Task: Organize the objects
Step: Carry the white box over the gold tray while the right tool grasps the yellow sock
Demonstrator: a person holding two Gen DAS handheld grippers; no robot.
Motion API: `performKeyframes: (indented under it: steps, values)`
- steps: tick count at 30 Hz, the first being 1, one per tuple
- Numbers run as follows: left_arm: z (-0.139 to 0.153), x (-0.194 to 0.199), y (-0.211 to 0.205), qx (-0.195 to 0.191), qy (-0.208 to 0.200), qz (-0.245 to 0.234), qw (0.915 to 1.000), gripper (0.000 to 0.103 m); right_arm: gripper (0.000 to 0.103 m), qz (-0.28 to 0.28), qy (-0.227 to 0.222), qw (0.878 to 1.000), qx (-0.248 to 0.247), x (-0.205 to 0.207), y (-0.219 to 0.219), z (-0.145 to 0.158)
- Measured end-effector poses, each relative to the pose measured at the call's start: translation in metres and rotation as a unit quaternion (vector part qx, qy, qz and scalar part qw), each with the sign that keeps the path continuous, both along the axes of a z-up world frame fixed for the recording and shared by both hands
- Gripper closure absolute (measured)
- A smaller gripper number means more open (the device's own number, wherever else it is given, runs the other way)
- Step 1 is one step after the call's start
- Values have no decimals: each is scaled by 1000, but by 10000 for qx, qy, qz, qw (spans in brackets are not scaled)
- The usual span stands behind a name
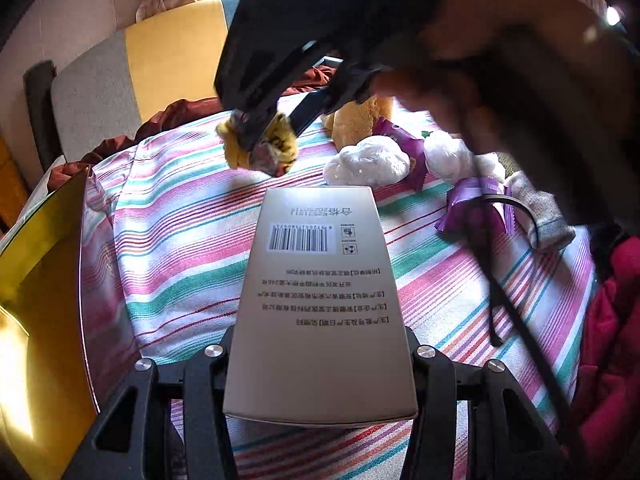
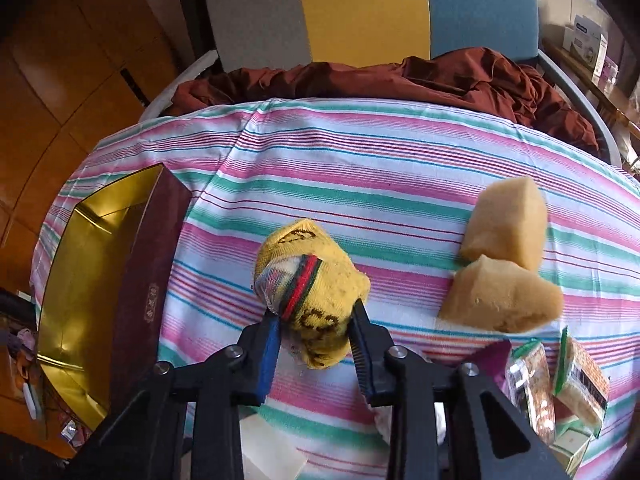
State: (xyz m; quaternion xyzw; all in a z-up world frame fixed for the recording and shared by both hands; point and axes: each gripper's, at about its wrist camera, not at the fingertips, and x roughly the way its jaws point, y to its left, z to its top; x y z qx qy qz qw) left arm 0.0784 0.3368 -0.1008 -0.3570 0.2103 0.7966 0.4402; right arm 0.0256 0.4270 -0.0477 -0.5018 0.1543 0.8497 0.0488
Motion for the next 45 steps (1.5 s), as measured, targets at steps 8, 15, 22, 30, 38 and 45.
performKeyframes:
  steps: [8,15,22,30,38,45]
  values:
    - [6,6,-9,-105,-48,-41,9999,53,71,7,200,9991,-366,44,-14,-6]
    - [12,29,-38,-234,37,-268,9994,53,71,278,-101,9993,-237,35,-26,-21]
    - [40,42,-68,85,151,-304,9994,53,71,310,-153,9993,-113,36,-25,-24]
    - [83,12,-112,567,132,407,9975,53,71,342,-192,9992,44,36,-28,-25]
    - [104,-57,-175,665,127,1750,9822,53,71,371,-209,9989,215,36,-32,-25]
    - [79,-160,-220,148,-315,2669,9631,53,71,410,-221,9983,346,36,-35,-25]
